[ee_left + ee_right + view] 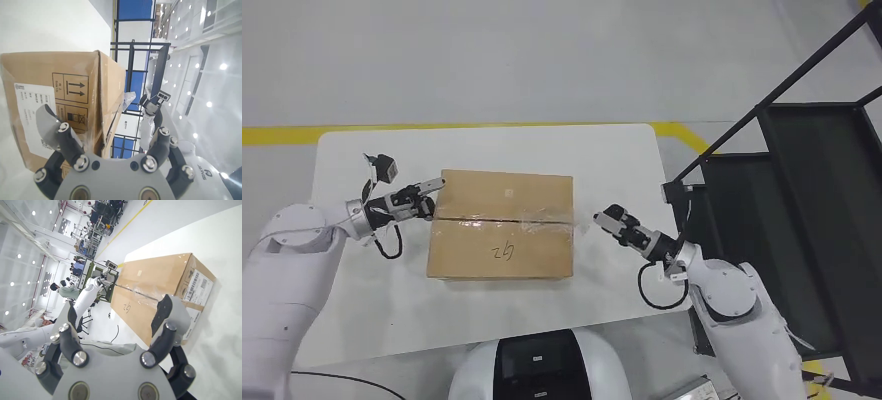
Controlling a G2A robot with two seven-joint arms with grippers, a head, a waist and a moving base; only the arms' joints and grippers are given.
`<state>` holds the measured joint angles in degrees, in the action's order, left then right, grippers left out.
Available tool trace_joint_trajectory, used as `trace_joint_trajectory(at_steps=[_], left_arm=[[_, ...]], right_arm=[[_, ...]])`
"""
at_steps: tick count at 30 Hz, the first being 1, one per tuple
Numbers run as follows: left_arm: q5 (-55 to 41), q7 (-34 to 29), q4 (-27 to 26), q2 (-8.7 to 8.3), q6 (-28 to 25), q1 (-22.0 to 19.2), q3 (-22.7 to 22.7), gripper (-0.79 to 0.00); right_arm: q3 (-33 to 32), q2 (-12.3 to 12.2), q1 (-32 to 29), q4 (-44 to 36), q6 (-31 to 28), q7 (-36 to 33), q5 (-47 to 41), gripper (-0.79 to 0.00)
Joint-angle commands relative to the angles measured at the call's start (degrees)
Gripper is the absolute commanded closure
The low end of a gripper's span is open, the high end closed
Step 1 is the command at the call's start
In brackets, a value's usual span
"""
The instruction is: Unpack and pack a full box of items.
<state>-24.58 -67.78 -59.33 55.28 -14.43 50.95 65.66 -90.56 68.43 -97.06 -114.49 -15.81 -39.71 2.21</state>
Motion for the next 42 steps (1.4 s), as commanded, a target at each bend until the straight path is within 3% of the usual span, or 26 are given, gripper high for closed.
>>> trace_joint_trajectory(at_steps=[1,12,19,28,33,37,42], left_arm=[[0.07,-1.12,1.23,0.74,-0.12,-1.97,-2.18,-0.785],[1.19,-6.67,7.22,6.51,-0.91,-12.45,-15.41,-0.785],[-1.67,-8.45,12.65,8.47,-4.55,-15.18,-17.27,-0.785],[-6.11,-13.00,17.61,6.16,-9.07,-13.67,-10.84,-0.785],[-8.19,-12.90,14.01,3.52,-9.18,-9.73,-5.52,-0.785],[-9.90,-12.75,10.76,1.46,-9.32,-6.07,-0.86,-0.785],[-10.53,-12.68,7.11,-0.15,-9.39,-2.48,2.88,-0.785]], right_arm=[[-2.39,-0.22,-1.16,-0.41,0.15,-0.05,-0.63,-0.785],[-8.03,-0.94,-5.24,0.14,1.67,-1.24,-4.93,-0.785],[-6.09,-1.04,-4.26,1.37,1.28,-1.83,-6.66,-0.785],[-6.09,-1.04,-4.26,1.37,1.28,-1.83,-6.66,-0.785],[-5.30,-0.93,-4.30,1.43,1.61,-1.77,-9.19,-0.785],[-3.48,-1.15,-4.26,0.67,1.40,-8.49,-15.81,-0.785],[0.90,-1.26,-2.44,3.13,6.17,-11.42,-16.86,-0.785]])
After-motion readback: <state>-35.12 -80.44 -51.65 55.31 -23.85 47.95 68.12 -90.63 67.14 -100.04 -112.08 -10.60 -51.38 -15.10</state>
